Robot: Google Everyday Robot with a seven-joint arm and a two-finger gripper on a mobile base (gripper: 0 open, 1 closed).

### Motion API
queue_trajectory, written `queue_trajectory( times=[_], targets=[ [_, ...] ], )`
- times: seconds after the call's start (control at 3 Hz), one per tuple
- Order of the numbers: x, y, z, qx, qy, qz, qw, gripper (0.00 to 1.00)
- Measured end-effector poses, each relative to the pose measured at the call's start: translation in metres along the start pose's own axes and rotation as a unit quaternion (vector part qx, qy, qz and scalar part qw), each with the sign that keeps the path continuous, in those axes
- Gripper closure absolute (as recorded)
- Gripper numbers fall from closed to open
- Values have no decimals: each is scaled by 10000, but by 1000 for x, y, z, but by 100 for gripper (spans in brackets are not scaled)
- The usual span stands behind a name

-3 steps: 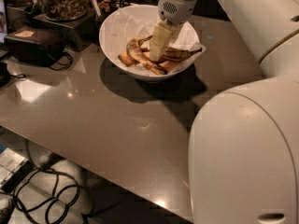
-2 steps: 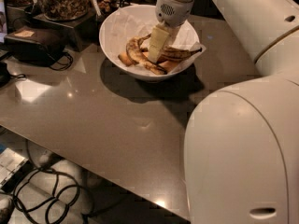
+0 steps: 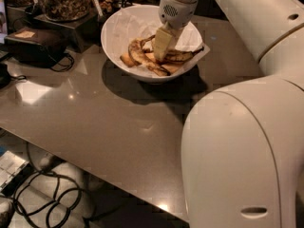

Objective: Pick banana from white bowl

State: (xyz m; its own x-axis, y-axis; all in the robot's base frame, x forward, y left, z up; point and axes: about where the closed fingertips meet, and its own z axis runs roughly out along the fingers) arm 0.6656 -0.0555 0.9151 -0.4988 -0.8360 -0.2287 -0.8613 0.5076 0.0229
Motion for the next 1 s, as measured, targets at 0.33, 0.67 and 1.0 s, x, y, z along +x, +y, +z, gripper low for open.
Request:
queue_trajectory(
  times=[0.33,0.67,1.0],
  targets=[
    [0,0,0,1,-1,1,10000,96],
    [0,0,0,1,-1,1,10000,100],
    [0,0,0,2,-3,1,10000,100]
  ],
)
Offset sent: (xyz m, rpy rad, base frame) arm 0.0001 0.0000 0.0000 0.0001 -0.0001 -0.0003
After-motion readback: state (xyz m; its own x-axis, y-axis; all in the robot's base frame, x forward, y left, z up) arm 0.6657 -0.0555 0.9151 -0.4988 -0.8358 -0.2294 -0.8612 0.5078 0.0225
